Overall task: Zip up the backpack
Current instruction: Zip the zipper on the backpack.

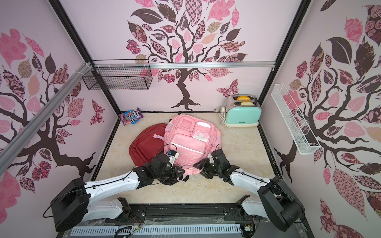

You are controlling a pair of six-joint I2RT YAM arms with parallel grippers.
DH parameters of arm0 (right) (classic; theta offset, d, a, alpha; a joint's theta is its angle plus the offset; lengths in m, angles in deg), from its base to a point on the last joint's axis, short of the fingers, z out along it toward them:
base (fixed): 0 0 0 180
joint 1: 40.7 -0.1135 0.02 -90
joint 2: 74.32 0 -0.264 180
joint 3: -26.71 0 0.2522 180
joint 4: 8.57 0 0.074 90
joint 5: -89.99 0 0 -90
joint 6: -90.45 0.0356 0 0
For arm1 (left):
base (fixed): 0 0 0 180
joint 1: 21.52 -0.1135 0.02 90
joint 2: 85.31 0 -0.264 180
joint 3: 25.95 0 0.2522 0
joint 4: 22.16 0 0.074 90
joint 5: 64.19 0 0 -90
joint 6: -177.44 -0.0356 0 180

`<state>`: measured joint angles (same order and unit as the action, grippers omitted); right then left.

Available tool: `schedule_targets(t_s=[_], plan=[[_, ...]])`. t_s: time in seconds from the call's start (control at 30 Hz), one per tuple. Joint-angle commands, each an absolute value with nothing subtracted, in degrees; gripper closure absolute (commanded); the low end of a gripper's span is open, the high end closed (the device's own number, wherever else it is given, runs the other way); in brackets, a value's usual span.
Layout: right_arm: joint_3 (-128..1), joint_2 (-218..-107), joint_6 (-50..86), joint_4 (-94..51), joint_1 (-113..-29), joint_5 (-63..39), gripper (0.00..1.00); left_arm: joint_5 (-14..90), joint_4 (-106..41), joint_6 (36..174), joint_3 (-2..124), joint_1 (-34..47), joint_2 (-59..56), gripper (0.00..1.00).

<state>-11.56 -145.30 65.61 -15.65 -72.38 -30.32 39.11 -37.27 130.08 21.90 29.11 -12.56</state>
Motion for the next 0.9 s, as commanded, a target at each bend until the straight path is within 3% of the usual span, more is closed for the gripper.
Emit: schedule_targets(t_s=[0.0, 0.13, 0.47, 0.87], plan=[[-16.66, -142.79, 59.16, -14.68, -73.41, -34.6, 0.69, 40.58, -37.34, 129.11, 23.57, 29.81, -12.62, 1.0], [-22.89, -141.47, 49.14, -25.48, -73.32, -35.61, 1.0, 40.02, -39.99, 128.25, 25.37, 29.82, -13.37, 1.0], [-35.68, -142.35, 28.0, -51.6, -71.42, -33.73, 1.0, 31.99, -52.32, 125.89, 31.1, 29.65, -14.03, 1.0], [-35.38, -142.98, 23.03, -58.25, -65.37, -30.91, 1.0, 26.47, -60.98, 126.04, 33.61, 25.78, -12.86, 1.0]])
